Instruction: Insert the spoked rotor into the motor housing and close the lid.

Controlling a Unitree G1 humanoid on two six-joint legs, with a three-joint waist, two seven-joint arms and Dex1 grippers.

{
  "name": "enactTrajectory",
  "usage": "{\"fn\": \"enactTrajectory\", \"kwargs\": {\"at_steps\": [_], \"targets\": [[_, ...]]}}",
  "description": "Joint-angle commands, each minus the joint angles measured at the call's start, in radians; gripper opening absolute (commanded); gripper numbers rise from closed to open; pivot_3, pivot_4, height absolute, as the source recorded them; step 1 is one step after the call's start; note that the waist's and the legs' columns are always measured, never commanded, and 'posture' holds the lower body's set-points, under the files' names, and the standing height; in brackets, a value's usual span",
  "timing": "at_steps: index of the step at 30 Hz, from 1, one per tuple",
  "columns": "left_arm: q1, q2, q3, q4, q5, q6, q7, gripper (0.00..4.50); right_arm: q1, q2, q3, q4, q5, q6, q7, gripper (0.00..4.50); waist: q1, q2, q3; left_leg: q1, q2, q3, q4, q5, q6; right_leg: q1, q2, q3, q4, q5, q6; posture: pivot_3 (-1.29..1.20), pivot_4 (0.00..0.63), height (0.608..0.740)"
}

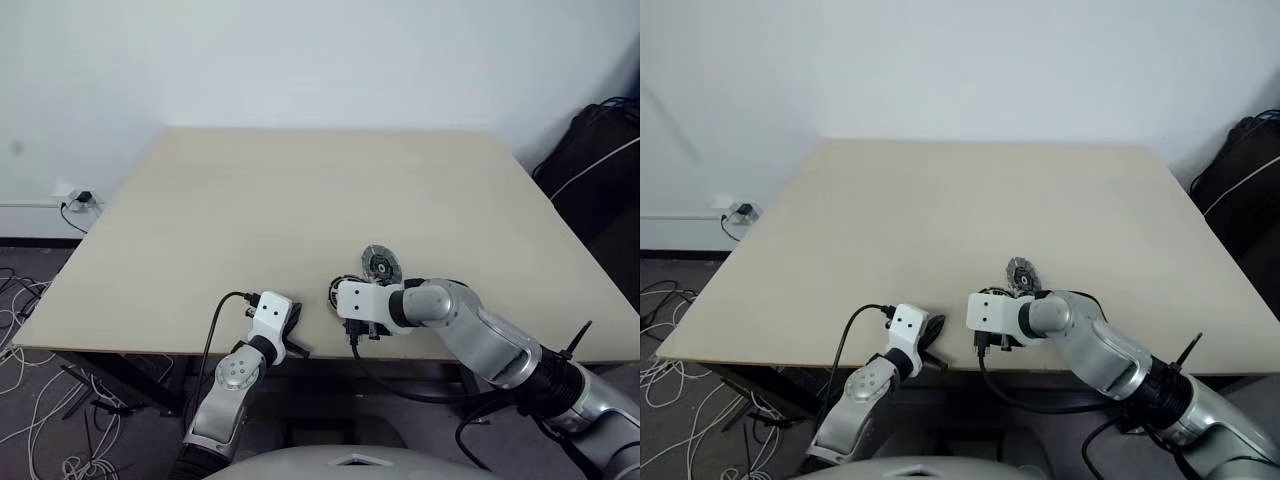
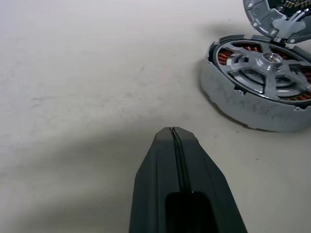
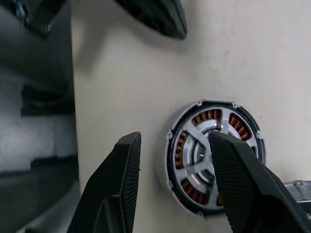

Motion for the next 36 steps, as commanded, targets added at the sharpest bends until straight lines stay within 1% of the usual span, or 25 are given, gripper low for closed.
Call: {"fn": "enactTrajectory", "kwargs": {"at_steps": [1, 15, 18, 22, 23, 24, 31, 36], "targets": [[-0.014, -0.003, -0.002, -0.012, -0.006, -0.005, -0.003, 0.00, -0.029, -0.009, 0.005, 0.028, -0.044, -0.041, 0.032, 2.36, 0.004, -0.001, 0.001, 0.000, 0.000, 0.000, 0.000, 0.000, 0.000, 0.000, 0.000, 0.000, 0.000, 0.000, 0.000, 0.00, 0.000, 0.740], [-0.008, -0.009, 0.004, -0.016, -0.006, -0.008, 0.011, 0.00, -0.047, 0.045, 0.029, 0.204, -0.145, -0.130, 0.115, 2.36, 0.017, -0.002, 0.001, 0.000, 0.000, 0.000, 0.000, 0.000, 0.000, 0.000, 0.000, 0.000, 0.000, 0.000, -0.001, 0.00, 0.000, 0.740], [-0.007, -0.010, 0.005, -0.017, -0.007, -0.009, 0.014, 0.00, -0.042, 0.058, 0.021, 0.222, -0.155, -0.137, 0.125, 1.73, 0.018, -0.001, 0.001, 0.000, 0.000, 0.000, 0.000, 0.000, 0.000, 0.000, 0.000, 0.000, 0.000, 0.001, -0.001, 0.00, 0.000, 0.740], [-0.005, -0.011, 0.004, -0.017, -0.007, -0.011, 0.016, 0.00, -0.032, 0.072, 0.010, 0.231, -0.163, -0.135, 0.123, 0.43, 0.019, -0.002, 0.001, 0.000, 0.000, 0.000, 0.000, 0.000, 0.000, 0.000, 0.000, 0.000, 0.000, 0.001, -0.001, 0.00, 0.000, 0.740], [-0.005, -0.011, 0.004, -0.017, -0.007, -0.011, 0.016, 0.00, -0.029, 0.075, 0.007, 0.232, -0.165, -0.133, 0.121, 0.17, 0.018, -0.002, 0.001, 0.000, 0.000, 0.000, 0.000, 0.000, 0.000, 0.000, 0.000, 0.000, 0.000, 0.001, -0.001, 0.00, 0.000, 0.740], [-0.005, -0.011, 0.004, -0.017, -0.008, -0.011, 0.016, 0.00, -0.027, 0.077, 0.004, 0.233, -0.168, -0.131, 0.118, 0.11, 0.018, -0.002, 0.001, 0.000, 0.000, 0.000, 0.000, 0.000, 0.000, 0.000, 0.000, 0.000, 0.000, 0.001, -0.001, 0.00, 0.000, 0.740], [-0.006, -0.010, 0.001, -0.016, -0.009, -0.010, 0.011, 0.00, 0.000, 0.104, -0.033, 0.229, -0.165, -0.094, 0.093, 0.10, 0.019, -0.002, 0.001, 0.000, 0.000, 0.000, 0.000, 0.000, 0.000, 0.000, 0.000, 0.000, 0.000, 0.002, -0.002, 0.00, 0.000, 0.740], [-0.008, -0.009, 0.000, -0.014, -0.008, -0.009, 0.008, 0.00, 0.030, 0.179, -0.110, 0.225, -0.138, 0.017, 0.039, 0.10, 0.017, -0.002, 0.001, 0.000, 0.000, 0.000, 0.001, 0.000, -0.001, 0.000, 0.000, 0.000, 0.001, 0.002, -0.001, 0.00, 0.000, 0.740]]}}
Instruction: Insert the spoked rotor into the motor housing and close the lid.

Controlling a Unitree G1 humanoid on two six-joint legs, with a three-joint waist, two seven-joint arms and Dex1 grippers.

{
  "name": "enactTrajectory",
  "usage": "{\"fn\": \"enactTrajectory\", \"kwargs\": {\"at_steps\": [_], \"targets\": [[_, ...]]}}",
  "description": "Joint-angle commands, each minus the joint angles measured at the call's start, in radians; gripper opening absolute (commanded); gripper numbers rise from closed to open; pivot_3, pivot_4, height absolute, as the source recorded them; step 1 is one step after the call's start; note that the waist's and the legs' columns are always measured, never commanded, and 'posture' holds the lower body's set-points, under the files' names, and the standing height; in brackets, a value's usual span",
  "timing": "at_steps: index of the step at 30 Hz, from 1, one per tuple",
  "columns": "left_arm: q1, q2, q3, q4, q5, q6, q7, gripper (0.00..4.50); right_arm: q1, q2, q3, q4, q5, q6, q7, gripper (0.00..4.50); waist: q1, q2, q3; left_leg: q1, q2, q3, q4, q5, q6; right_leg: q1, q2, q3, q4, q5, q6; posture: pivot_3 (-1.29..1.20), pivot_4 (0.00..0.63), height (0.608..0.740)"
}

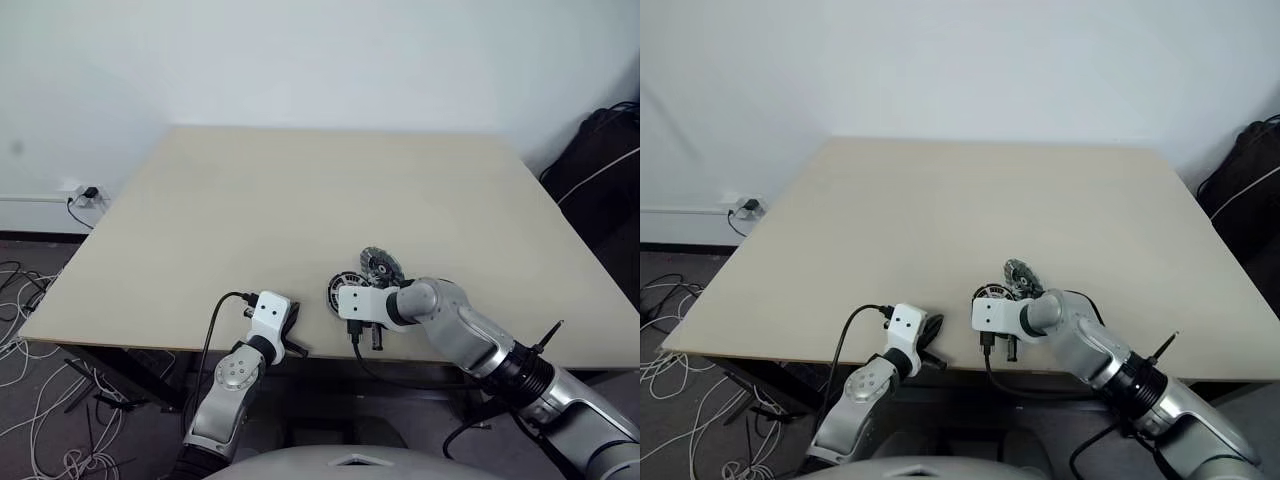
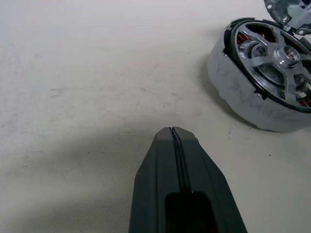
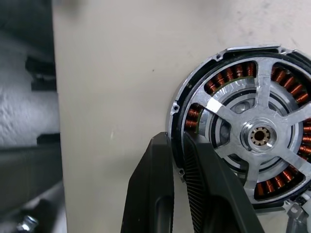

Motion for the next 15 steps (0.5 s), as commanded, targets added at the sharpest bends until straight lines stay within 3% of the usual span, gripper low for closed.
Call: {"fn": "enactTrajectory", "kwargs": {"at_steps": [1, 15], "targets": [[-0.011, -0.005, -0.004, -0.014, -0.008, -0.008, -0.004, 0.00, 0.009, 0.069, -0.100, -0.017, 0.029, 0.114, -0.069, 0.10, -0.002, 0.000, 0.000, 0.000, 0.000, 0.000, 0.000, 0.000, 0.000, 0.000, 0.000, 0.000, 0.000, 0.000, 0.000, 0.00, 0.000, 0.740], [-0.008, -0.010, -0.009, -0.009, -0.008, -0.007, -0.011, 0.00, 0.025, 0.278, -0.297, -0.147, 0.212, 0.567, -0.218, 0.10, -0.006, 0.000, 0.000, -0.002, 0.000, 0.000, -0.002, 0.001, 0.000, -0.003, 0.000, 0.000, 0.000, 0.004, -0.007, 0.00, 0.000, 0.740]]}}
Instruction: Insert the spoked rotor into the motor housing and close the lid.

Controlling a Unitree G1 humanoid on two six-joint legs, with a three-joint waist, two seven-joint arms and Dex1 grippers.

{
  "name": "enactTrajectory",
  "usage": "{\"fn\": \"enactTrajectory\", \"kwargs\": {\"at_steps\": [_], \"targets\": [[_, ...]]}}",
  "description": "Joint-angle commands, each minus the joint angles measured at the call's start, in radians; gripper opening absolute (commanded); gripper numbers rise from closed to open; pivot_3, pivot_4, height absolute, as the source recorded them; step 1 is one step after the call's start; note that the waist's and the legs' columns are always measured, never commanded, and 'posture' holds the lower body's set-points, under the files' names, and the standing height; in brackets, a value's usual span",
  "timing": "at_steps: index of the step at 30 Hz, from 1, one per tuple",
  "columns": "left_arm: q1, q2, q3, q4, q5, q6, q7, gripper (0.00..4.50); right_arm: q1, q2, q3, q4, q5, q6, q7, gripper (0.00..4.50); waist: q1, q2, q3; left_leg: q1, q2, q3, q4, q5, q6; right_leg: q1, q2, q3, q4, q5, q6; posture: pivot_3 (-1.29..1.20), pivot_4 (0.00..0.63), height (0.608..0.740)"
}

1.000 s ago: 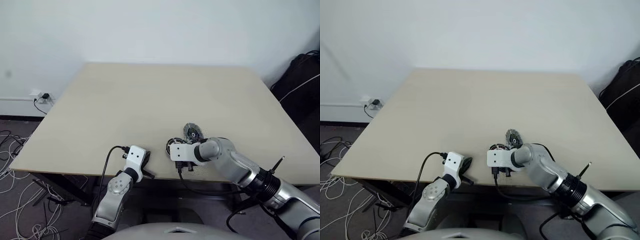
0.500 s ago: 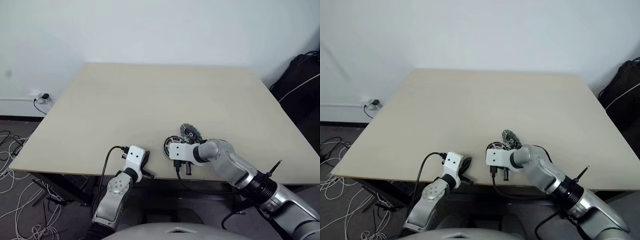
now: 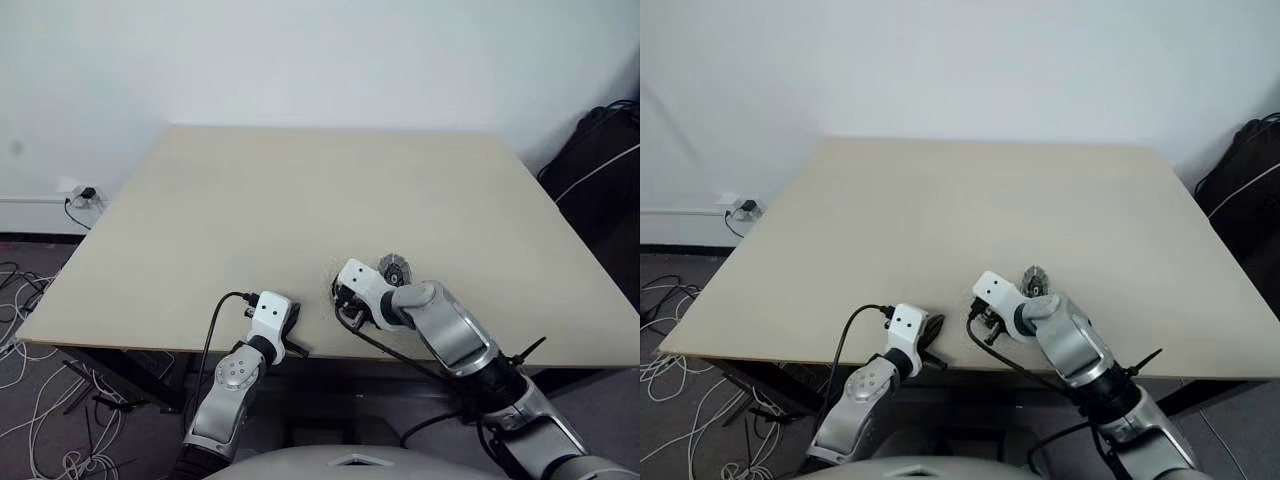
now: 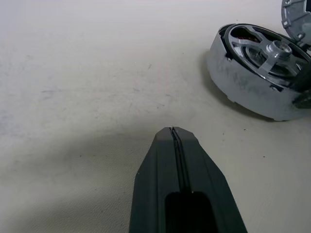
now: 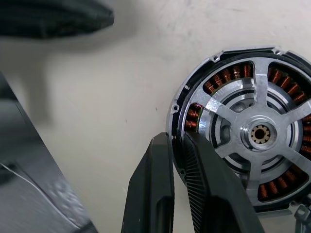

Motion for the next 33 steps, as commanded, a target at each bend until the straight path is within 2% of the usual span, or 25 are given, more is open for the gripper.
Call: {"fn": "enactTrajectory", "kwargs": {"at_steps": [1, 6, 15, 20, 24, 31, 33], "targets": [[-0.009, -0.008, -0.008, -0.008, -0.007, -0.007, -0.002, 0.00, -0.032, 0.041, -0.063, -0.067, 0.056, 0.083, -0.044, 0.10, -0.001, 0.000, 0.000, 0.000, 0.000, 0.000, 0.000, 0.000, 0.000, 0.000, 0.000, 0.000, 0.000, 0.000, 0.000, 0.00, 0.000, 0.740], [-0.010, -0.008, -0.011, -0.006, -0.006, -0.007, -0.004, 0.00, -0.046, 0.046, -0.063, -0.076, 0.106, 0.121, -0.089, 0.10, -0.003, 0.000, 0.000, 0.000, 0.000, 0.000, 0.000, 0.000, 0.000, 0.000, 0.000, 0.000, 0.000, 0.000, 0.000, 0.00, 0.000, 0.740], [-0.007, -0.007, -0.009, -0.011, -0.007, -0.006, 0.000, 0.00, -0.047, 0.044, -0.007, -0.020, 0.150, 0.007, -0.145, 0.10, -0.014, 0.000, 0.000, 0.000, 0.000, 0.000, 0.000, 0.000, 0.000, 0.000, 0.000, 0.000, 0.000, 0.000, 0.000, 0.00, 0.000, 0.740], [-0.005, -0.004, -0.007, -0.015, -0.007, -0.005, 0.001, 0.00, -0.046, 0.098, -0.008, 0.002, 0.180, -0.060, -0.172, 1.70, -0.017, 0.001, 0.000, 0.000, 0.000, 0.000, 0.000, 0.000, 0.000, 0.000, 0.001, 0.000, 0.000, 0.000, 0.000, 0.00, 0.000, 0.740], [-0.005, 0.000, -0.006, -0.016, -0.007, -0.005, -0.002, 0.00, -0.046, 0.189, -0.061, -0.008, 0.226, -0.088, -0.208, 3.01, -0.017, 0.001, 0.000, 0.000, 0.000, 0.000, 0.000, 0.000, 0.000, 0.000, 0.000, 0.000, 0.000, 0.000, 0.000, 0.00, 0.000, 0.740], [-0.008, 0.006, -0.005, -0.021, -0.008, 0.000, -0.007, 0.00, -0.043, 0.317, -0.199, -0.065, 0.310, -0.160, -0.271, 3.01, -0.017, 0.002, 0.000, 0.000, 0.000, 0.000, 0.000, 0.000, 0.000, 0.000, 0.001, 0.000, 0.000, 0.000, 0.001, 0.00, 0.000, 0.740], [-0.009, 0.008, -0.005, -0.020, -0.008, 0.000, -0.009, 0.00, -0.033, 0.337, -0.234, -0.080, 0.316, -0.235, -0.298, 2.45, -0.017, 0.002, 0.000, 0.000, 0.000, 0.000, 0.000, 0.000, 0.000, 0.000, 0.001, 0.000, 0.000, 0.000, 0.001, 0.00, 0.000, 0.740]]}}
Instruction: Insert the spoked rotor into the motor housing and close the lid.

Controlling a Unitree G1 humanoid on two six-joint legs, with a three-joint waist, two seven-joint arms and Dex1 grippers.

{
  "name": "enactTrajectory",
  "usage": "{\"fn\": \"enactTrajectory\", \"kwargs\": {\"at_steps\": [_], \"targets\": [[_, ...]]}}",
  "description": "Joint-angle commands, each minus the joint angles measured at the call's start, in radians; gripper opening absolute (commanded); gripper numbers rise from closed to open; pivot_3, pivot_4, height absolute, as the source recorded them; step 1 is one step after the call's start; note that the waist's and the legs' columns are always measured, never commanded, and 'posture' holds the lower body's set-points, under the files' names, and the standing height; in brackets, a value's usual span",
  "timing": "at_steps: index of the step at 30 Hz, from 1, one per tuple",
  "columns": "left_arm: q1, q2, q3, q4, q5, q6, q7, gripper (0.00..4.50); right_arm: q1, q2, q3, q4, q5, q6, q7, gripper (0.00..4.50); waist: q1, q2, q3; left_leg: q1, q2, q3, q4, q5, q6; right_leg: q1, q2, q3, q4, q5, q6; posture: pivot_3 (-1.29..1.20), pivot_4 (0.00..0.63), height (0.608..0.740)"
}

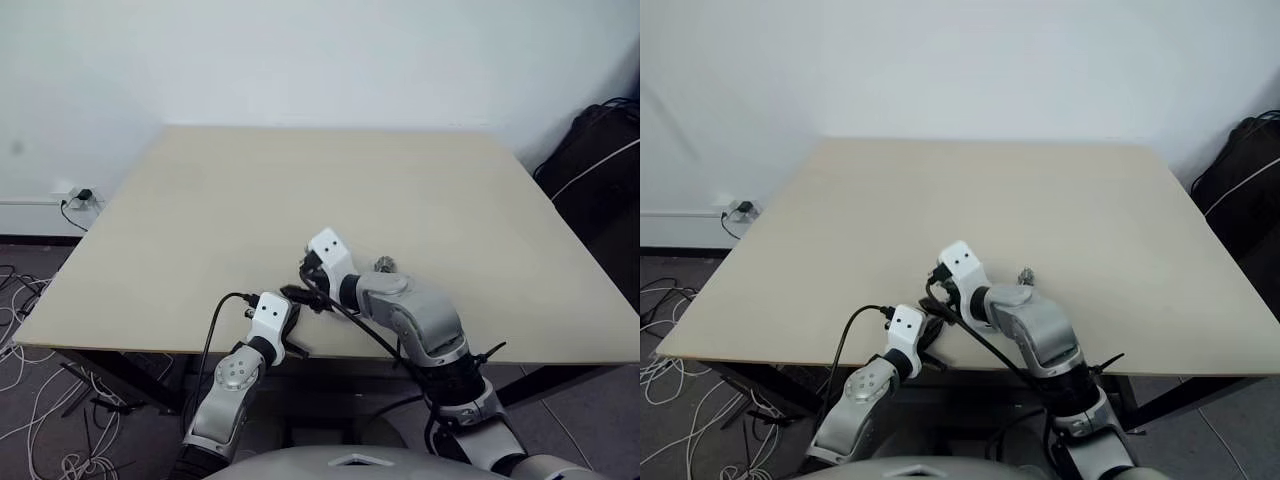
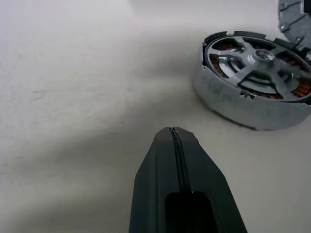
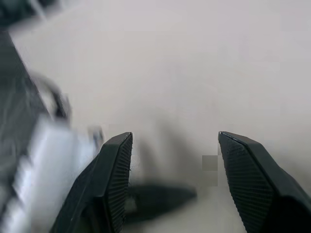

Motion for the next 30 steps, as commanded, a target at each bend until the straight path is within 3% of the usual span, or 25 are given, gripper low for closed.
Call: {"fn": "enactTrajectory", "kwargs": {"at_steps": [1, 7, 8, 19, 25, 30], "targets": [[-0.010, 0.002, -0.003, -0.022, -0.007, -0.003, -0.007, 0.00, -0.002, 0.034, -0.076, -0.062, 0.023, -0.142, -0.045, 2.11, 0.000, 0.000, 0.000, 0.000, 0.000, 0.000, 0.000, 0.000, 0.000, 0.000, 0.000, 0.000, 0.000, 0.000, 0.000, 0.00, 0.000, 0.740], [-0.010, 0.006, -0.009, -0.024, -0.006, 0.002, -0.015, 0.00, 0.051, 0.121, -0.207, -0.147, 0.048, -0.369, -0.170, 0.15, -0.001, 0.001, 0.000, 0.000, 0.000, 0.000, -0.001, 0.000, 0.000, 0.000, 0.000, 0.000, 0.000, 0.000, 0.000, 0.00, 0.000, 0.740], [-0.011, 0.007, -0.010, -0.024, -0.006, 0.002, -0.017, 0.00, 0.061, 0.127, -0.220, -0.161, 0.046, -0.394, -0.189, 0.07, 0.000, 0.001, 0.000, 0.000, 0.000, 0.000, -0.001, 0.000, 0.000, 0.000, 0.000, 0.000, 0.000, 0.000, 0.000, 0.00, 0.000, 0.740], [-0.030, 0.015, -0.022, -0.012, 0.007, 0.004, -0.024, 0.00, 0.179, 0.051, -0.296, -0.174, -0.195, -0.616, -0.482, 0.07, 0.000, 0.007, -0.003, 0.000, 0.000, 0.001, -0.001, 0.001, -0.001, -0.001, 0.000, 0.001, 0.000, 0.000, 0.000, 0.00, 0.000, 0.740], [-0.037, 0.021, -0.024, -0.009, 0.015, 0.004, -0.020, 0.00, 0.283, -0.081, -0.233, -0.112, -0.405, -0.664, -0.549, 0.07, 0.000, 0.009, -0.004, 0.001, 0.000, 0.002, -0.001, 0.001, 0.000, 0.000, 0.000, 0.002, 0.000, -0.002, 0.001, 0.00, 0.000, 0.740], [-0.041, 0.021, -0.023, -0.006, 0.024, 0.004, -0.014, 0.00, 0.354, -0.131, -0.215, -0.079, -0.450, -0.627, -0.525, 0.07, 0.000, 0.009, -0.004, 0.002, 0.000, 0.002, -0.001, 0.002, 0.002, 0.002, 0.000, 0.002, 0.000, -0.006, 0.001, 0.00, 0.000, 0.740]]}}
